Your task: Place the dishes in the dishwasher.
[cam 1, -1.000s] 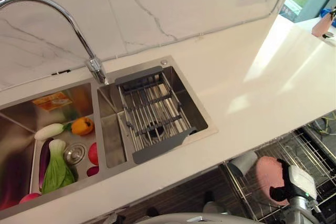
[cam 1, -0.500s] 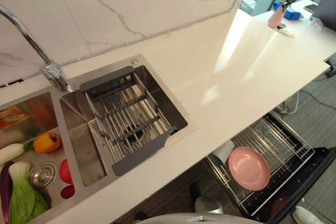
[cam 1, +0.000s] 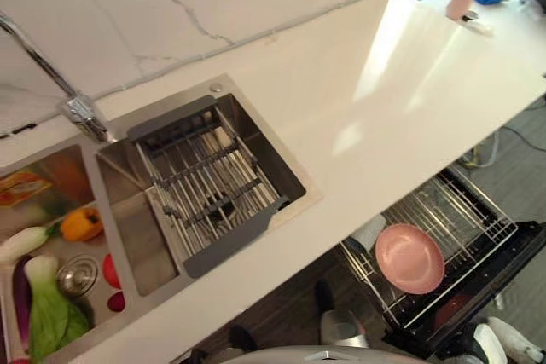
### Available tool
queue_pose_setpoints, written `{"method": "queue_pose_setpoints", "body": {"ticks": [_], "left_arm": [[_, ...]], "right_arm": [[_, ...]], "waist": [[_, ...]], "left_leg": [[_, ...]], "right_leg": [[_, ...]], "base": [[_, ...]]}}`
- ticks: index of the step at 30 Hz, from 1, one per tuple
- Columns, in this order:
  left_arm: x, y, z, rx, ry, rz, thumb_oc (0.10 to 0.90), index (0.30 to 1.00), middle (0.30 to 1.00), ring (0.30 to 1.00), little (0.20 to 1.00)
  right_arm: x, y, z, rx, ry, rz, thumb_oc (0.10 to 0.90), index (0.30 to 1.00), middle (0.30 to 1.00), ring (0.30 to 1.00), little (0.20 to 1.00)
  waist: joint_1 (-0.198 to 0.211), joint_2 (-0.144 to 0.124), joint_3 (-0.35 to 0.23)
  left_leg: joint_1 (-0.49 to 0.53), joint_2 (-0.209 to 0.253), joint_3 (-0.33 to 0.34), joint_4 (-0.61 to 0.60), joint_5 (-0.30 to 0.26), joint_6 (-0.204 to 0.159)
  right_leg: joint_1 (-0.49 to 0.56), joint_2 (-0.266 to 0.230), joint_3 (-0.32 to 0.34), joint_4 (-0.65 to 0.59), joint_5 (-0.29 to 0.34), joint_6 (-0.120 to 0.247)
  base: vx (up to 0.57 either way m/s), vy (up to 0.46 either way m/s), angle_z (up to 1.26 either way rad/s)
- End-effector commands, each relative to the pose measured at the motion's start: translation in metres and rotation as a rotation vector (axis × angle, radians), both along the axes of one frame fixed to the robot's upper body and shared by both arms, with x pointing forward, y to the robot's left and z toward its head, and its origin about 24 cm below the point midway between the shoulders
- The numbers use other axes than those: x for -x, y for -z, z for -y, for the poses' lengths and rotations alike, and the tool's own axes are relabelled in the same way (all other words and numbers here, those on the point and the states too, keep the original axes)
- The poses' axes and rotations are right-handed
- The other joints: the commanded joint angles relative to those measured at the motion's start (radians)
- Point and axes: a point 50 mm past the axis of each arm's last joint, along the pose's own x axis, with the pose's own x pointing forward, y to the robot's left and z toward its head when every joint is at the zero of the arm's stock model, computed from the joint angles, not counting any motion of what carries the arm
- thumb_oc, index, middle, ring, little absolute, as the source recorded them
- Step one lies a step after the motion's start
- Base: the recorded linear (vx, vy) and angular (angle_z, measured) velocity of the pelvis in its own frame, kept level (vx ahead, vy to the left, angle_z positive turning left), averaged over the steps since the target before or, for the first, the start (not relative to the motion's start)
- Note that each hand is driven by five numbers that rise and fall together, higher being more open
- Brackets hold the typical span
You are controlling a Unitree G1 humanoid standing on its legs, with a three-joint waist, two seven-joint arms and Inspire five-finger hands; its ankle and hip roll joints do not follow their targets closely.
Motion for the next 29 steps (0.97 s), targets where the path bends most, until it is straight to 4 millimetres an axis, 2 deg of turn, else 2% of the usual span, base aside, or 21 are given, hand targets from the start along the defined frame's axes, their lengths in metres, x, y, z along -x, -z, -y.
{"method": "queue_pose_setpoints", "body": {"ticks": [1,6,7,8,9,10,11,12,13,14,15,16,17,18,19,22,23,24,25,28,29], "left_arm": [[-0.088,-0.019,0.013,0.023,0.031,0.312,0.800,0.900,0.900,0.900,0.900],[-0.090,-0.019,0.018,0.029,0.059,0.327,0.800,0.900,0.900,0.900,0.900],[-0.090,-0.019,0.018,0.029,0.059,0.327,0.800,0.900,0.900,0.900,0.900],[-0.092,-0.020,0.019,0.033,0.064,0.341,0.800,0.900,0.900,0.900,0.900],[-0.092,-0.020,0.019,0.033,0.064,0.341,0.800,0.900,0.900,0.900,0.900],[-0.093,-0.021,0.021,0.032,0.088,0.350,0.800,0.900,0.900,0.900,0.900],[-0.093,-0.021,0.021,0.032,0.088,0.350,0.800,0.900,0.900,0.900,0.900],[-0.095,-0.022,0.021,0.026,0.116,0.356,0.800,0.900,0.900,0.900,0.900],[-0.095,-0.022,0.021,0.026,0.116,0.356,0.800,0.900,0.900,0.900,0.900],[-0.096,-0.022,0.022,0.036,0.110,0.361,0.800,0.900,0.900,0.900,0.900],[-0.096,-0.022,0.022,0.036,0.110,0.361,0.800,0.900,0.900,0.900,0.900],[-0.092,-0.020,0.022,0.057,0.090,0.339,0.800,0.900,0.900,0.900,0.900],[-0.085,-0.017,0.021,0.075,0.067,0.301,0.800,0.900,0.900,0.900,0.900],[-0.085,-0.017,0.021,0.075,0.067,0.301,0.800,0.900,0.900,0.900,0.900],[-0.084,-0.016,0.022,0.077,0.059,0.294,0.800,0.900,0.900,0.900,0.900],[-0.077,-0.014,0.019,0.082,0.015,0.272,0.800,0.900,0.900,0.900,0.900],[-0.072,-0.012,0.017,0.083,-0.002,0.252,0.800,0.900,0.900,0.900,0.900],[-0.072,-0.012,0.017,0.083,-0.002,0.252,0.800,0.900,0.900,0.900,0.900],[-0.068,-0.011,0.017,0.098,-0.044,0.239,0.800,0.900,0.900,0.900,0.900],[-0.066,-0.010,0.016,0.105,-0.074,0.234,0.800,0.900,0.900,0.900,0.900],[-0.062,-0.009,0.014,0.106,-0.125,0.221,0.800,0.900,0.900,0.900,0.900]], "right_arm": [[-0.077,-0.047,0.023,0.201,-0.191,0.243,0.400,0.300,0.300,0.300,0.300],[-0.105,-0.055,0.015,0.245,-0.283,0.263,0.400,0.300,0.300,0.300,0.300],[-0.105,-0.055,0.015,0.245,-0.283,0.263,0.400,0.300,0.300,0.300,0.300],[-0.120,-0.060,0.011,0.249,-0.324,0.297,0.400,0.300,0.300,0.300,0.300],[-0.120,-0.060,0.011,0.249,-0.324,0.297,0.400,0.300,0.300,0.300,0.300],[-0.136,-0.068,0.007,0.263,-0.368,0.330,0.439,0.359,0.359,0.359,0.359],[-0.136,-0.068,0.007,0.263,-0.368,0.330,0.439,0.359,0.359,0.359,0.359],[-0.149,-0.073,0.007,0.247,-0.384,0.352,0.499,0.448,0.448,0.448,0.448],[-0.149,-0.073,0.007,0.247,-0.384,0.352,0.499,0.448,0.448,0.448,0.448],[-0.151,-0.073,0.005,0.237,-0.394,0.356,0.538,0.507,0.507,0.507,0.507],[-0.151,-0.073,0.005,0.237,-0.394,0.356,0.538,0.507,0.507,0.507,0.507],[-0.150,-0.071,0.008,0.236,-0.401,0.335,0.590,0.585,0.585,0.585,0.585],[-0.144,-0.063,0.007,0.207,-0.414,0.287,0.549,0.524,0.524,0.524,0.524],[-0.144,-0.063,0.007,0.207,-0.414,0.287,0.549,0.524,0.524,0.524,0.524],[-0.141,-0.059,0.006,0.189,-0.408,0.277,0.497,0.446,0.446,0.446,0.446],[-0.135,-0.052,0.004,0.144,-0.408,0.255,0.505,0.458,0.458,0.458,0.458],[-0.130,-0.050,0.008,0.162,-0.418,0.220,0.800,0.900,0.900,0.900,0.900],[-0.130,-0.050,0.008,0.162,-0.418,0.220,0.800,0.900,0.900,0.900,0.900],[-0.121,-0.043,0.011,0.160,-0.407,0.165,0.800,0.900,0.900,0.900,0.900],[-0.119,-0.040,0.008,0.144,-0.417,0.148,0.800,0.900,0.900,0.900,0.900],[-0.105,-0.025,0.002,0.066,-0.371,0.103,0.800,0.900,0.900,0.900,0.900]], "waist": [[0.038,-0.006,-0.026],[0.071,0.007,-0.045],[0.071,0.007,-0.045],[0.094,0.009,-0.052],[0.094,0.009,-0.052],[0.120,0.011,-0.061],[0.120,0.011,-0.061],[0.162,0.014,-0.070],[0.162,0.014,-0.070],[0.171,0.015,-0.072],[0.171,0.015,-0.072],[0.195,0.016,-0.075],[0.214,0.019,-0.081],[0.214,0.019,-0.081],[0.215,0.020,-0.084],[0.232,0.022,-0.088],[0.240,0.023,-0.091],[0.240,0.023,-0.091],[0.263,0.027,-0.091],[0.265,0.027,-0.089],[0.271,0.028,-0.092]], "left_leg": [[0.083,0.024,-0.082,0.010,-0.065,-0.039],[0.077,0.031,-0.115,0.010,-0.055,-0.043],[0.077,0.031,-0.115,0.010,-0.055,-0.043],[0.075,0.034,-0.135,0.010,-0.050,-0.045],[0.075,0.034,-0.135,0.010,-0.050,-0.045],[0.068,0.039,-0.158,0.010,-0.043,-0.049],[0.068,0.039,-0.158,0.010,-0.043,-0.049],[0.057,0.047,-0.193,0.010,-0.031,-0.055],[0.057,0.047,-0.193,0.010,-0.031,-0.055],[0.051,0.049,-0.209,0.010,-0.026,-0.057],[0.051,0.049,-0.209,0.010,-0.026,-0.057],[0.039,0.053,-0.239,0.010,-0.017,-0.060],[0.029,0.057,-0.263,0.010,-0.008,-0.065],[0.029,0.057,-0.263,0.010,-0.008,-0.065],[0.022,0.058,-0.282,0.010,-0.004,-0.068],[0.014,0.064,-0.300,0.010,0.003,-0.073],[0.001,0.068,-0.327,0.010,0.013,-0.080],[0.001,0.068,-0.327,0.010,0.013,-0.080],[-0.013,0.074,-0.355,0.010,0.026,-0.090],[-0.015,0.074,-0.367,0.010,0.029,-0.093],[-0.024,0.075,-0.382,0.010,0.035,-0.098]], "right_leg": [[0.013,-0.019,-0.041,0.039,-0.051,0.046],[0.038,-0.018,-0.072,0.034,-0.066,0.039],[0.038,-0.018,-0.072,0.034,-0.066,0.039],[0.055,-0.015,-0.090,0.032,-0.076,0.034],[0.055,-0.015,-0.090,0.032,-0.076,0.034],[0.069,-0.013,-0.113,0.031,-0.086,0.029],[0.069,-0.013,-0.113,0.031,-0.086,0.029],[0.090,-0.009,-0.157,0.031,-0.098,0.022],[0.090,-0.009,-0.157,0.031,-0.098,0.022],[0.098,-0.008,-0.176,0.030,-0.103,0.020],[0.098,-0.008,-0.176,0.030,-0.103,0.020],[0.111,-0.007,-0.213,0.031,-0.109,0.015],[0.125,-0.006,-0.248,0.031,-0.115,0.010],[0.125,-0.006,-0.248,0.031,-0.115,0.010],[0.132,-0.006,-0.267,0.031,-0.119,0.008],[0.142,-0.004,-0.293,0.033,-0.126,0.004],[0.155,-0.002,-0.328,0.033,-0.135,-0.001],[0.155,-0.002,-0.328,0.033,-0.135,-0.001],[0.171,0.002,-0.371,0.034,-0.143,-0.008],[0.181,0.003,-0.387,0.033,-0.146,-0.009],[0.187,0.005,-0.414,0.034,-0.150,-0.012]], "base": [[0.05,-0.037,0.20],[0.03,-0.038,0.23],[0.03,-0.060,0.35],[0.01,-0.040,0.26],[0.02,-0.084,0.47],[0.01,-0.044,0.21],[0.02,-0.104,0.54],[0.01,-0.060,0.32],[0.01,-0.083,0.83],[0.00,-0.023,0.50],[-0.01,-0.063,0.94],[0.00,-0.078,0.70],[0.00,-0.078,0.70],[0.02,-0.053,0.63],[0.01,-0.015,0.36],[0.01,-0.047,0.59],[0.00,-0.035,0.05],[-0.01,-0.070,0.21],[-0.01,-0.034,0.17],[-0.01,-0.029,0.69],[-0.01,-0.031,0.48]]}}
